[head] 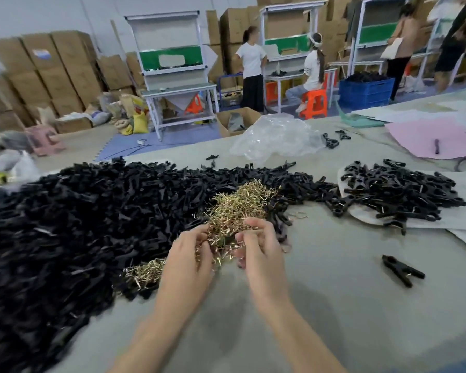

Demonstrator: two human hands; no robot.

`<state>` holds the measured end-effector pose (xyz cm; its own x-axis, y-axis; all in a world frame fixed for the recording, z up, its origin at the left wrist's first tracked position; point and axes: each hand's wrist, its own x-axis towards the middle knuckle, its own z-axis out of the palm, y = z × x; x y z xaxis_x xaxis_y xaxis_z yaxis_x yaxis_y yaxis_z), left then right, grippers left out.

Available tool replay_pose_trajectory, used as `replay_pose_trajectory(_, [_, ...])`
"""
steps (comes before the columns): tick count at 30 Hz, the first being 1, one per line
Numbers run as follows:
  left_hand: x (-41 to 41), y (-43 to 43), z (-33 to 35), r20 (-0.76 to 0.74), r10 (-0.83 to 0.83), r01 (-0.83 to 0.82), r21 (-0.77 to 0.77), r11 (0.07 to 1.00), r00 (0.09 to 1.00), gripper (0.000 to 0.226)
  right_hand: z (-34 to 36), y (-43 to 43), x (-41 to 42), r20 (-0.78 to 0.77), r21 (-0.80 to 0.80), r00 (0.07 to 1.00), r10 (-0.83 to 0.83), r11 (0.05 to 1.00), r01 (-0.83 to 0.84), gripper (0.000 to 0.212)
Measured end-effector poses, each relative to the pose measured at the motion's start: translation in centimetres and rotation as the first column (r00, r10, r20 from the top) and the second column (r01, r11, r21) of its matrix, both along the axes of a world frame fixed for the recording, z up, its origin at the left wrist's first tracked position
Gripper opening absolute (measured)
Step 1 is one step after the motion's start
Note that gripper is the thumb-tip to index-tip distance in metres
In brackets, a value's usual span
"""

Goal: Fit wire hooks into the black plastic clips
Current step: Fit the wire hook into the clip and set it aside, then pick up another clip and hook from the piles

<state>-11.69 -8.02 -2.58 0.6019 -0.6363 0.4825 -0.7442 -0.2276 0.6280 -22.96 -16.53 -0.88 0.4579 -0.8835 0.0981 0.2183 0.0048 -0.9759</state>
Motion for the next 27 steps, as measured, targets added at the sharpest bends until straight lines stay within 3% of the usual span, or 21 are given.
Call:
replay_pose_trajectory(4, [5.9, 7.4, -1.7, 0.296, 0.327, -0.36, 0.062, 0.931, 0.897, 0.028, -0.9, 3.7, 4.7, -0.162, -0.26, 0.982, 0.097, 0.956, -0.137, 0.027])
replay_pose_trajectory(8, [8.7, 9.1, -1.8, 0.236, 0.471, -0.502, 0.095, 0.86, 0.85, 0.032, -2.0, 5.6, 8.7, -0.326, -0.446, 0.942, 0.074, 0.867, -0.223, 0.027])
replay_pose_trajectory(13, [9.8, 7.9, -1.6, 0.282, 0.448, -0.509, 0.204, 0.836, 0.848, 0.038, -2.4, 5.2, 11.8, -0.463, -0.755, 0.858, -0.225, 0.607, -0.248, 0.032])
replay_pose_trajectory(17, [11.1, 7.7, -1.5, 0.366, 0.382, -0.486, 0.253, 0.836, 0.849, 0.041, -2.6, 4.0, 13.2, -0.521, -0.783, 0.817, -0.247, 0.518, -0.343, 0.032])
replay_pose_trajectory(27, [11.1, 8.1, -1.4, 0.414, 0.384, -0.492, 0.196, 0.848, 0.825, 0.019, -3.1, 3.4, 13.2, -0.552, -0.773, 0.795, -0.249, 0.51, -0.377, 0.031])
